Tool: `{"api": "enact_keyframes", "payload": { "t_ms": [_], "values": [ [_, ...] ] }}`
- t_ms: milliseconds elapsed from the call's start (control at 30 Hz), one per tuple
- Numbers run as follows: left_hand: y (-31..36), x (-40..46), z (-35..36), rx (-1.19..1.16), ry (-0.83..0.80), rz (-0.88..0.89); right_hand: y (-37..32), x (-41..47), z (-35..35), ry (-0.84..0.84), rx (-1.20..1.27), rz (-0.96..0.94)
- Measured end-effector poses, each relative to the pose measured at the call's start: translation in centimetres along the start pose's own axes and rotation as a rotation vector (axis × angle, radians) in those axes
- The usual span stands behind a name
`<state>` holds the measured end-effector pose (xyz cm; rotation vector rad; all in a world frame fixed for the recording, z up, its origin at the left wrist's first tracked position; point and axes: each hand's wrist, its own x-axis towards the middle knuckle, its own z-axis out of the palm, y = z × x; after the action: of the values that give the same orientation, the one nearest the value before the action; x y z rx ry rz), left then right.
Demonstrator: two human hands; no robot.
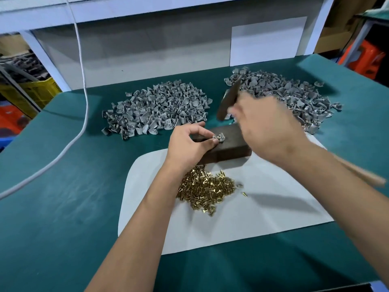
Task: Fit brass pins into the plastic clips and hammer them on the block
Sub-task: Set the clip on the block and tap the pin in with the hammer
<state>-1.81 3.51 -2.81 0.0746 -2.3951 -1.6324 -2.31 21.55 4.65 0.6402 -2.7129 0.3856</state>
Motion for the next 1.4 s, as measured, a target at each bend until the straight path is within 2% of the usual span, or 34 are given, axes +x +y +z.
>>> {"api": "enact_keyframes", "payload": {
  "t_ms": [67, 133, 167, 267, 300, 367, 433, 500, 567, 600, 733, 967, 1167, 1267, 1400],
  "values": [
    [0.1, 0.0, 0.0, -0.003, -0.003, -0.002, -0.2, -0.4, 0.6, -0.185, -0.071, 0.012],
    [0.3, -0.2, 0.1, 0.005, 0.006, -0.007, 0.3, 0.2, -0.2, -0.211, -0.112, 0.002],
    [0.3, -0.2, 0.0, 0.010, 0.012, -0.012, 0.5, 0.5, -0.6, -0.171, -0.129, -0.019],
    [0.4, -0.1, 0.0, 0.013, 0.014, -0.017, 0.5, 0.5, -0.8, 0.102, -0.040, -0.007],
    [0.3, -0.1, 0.0, 0.009, 0.011, -0.012, 0.0, 0.3, -0.4, 0.084, -0.039, -0.002],
    [0.5, -0.2, 0.0, -0.002, 0.007, -0.002, -0.7, -0.4, 0.8, -0.104, -0.110, -0.004],
    [0.6, -0.3, 0.1, 0.005, 0.003, 0.002, -0.4, -0.1, 0.6, -0.199, -0.152, 0.007],
    [0.5, -0.3, 0.1, 0.008, 0.005, -0.003, -0.1, 0.5, -0.3, -0.143, -0.148, -0.009],
    [0.4, -0.2, 0.1, 0.008, 0.009, -0.011, 0.0, 0.5, -0.6, 0.059, -0.070, -0.011],
    [0.3, -0.2, 0.2, 0.014, 0.010, -0.012, -0.1, 0.4, -0.5, 0.110, -0.044, -0.007],
    [0.3, -0.1, 0.1, 0.015, 0.007, -0.009, -0.5, -0.1, 1.0, -0.157, -0.139, 0.012],
    [0.5, -0.4, 0.2, 0.012, 0.013, 0.002, 2.4, -0.2, 0.5, -0.184, 0.060, 0.009],
    [0.6, -0.4, 0.1, -0.021, -0.001, -0.052, 6.1, -1.3, -2.1, -0.452, 0.290, -0.139],
    [0.7, -0.4, 0.1, -0.021, -0.002, -0.052, 6.4, -1.9, -1.4, -0.543, 0.242, -0.156],
    [0.9, -0.5, 0.0, -0.012, -0.009, -0.042, 6.3, -2.3, -0.2, -0.545, 0.088, -0.128]
  ]
}}
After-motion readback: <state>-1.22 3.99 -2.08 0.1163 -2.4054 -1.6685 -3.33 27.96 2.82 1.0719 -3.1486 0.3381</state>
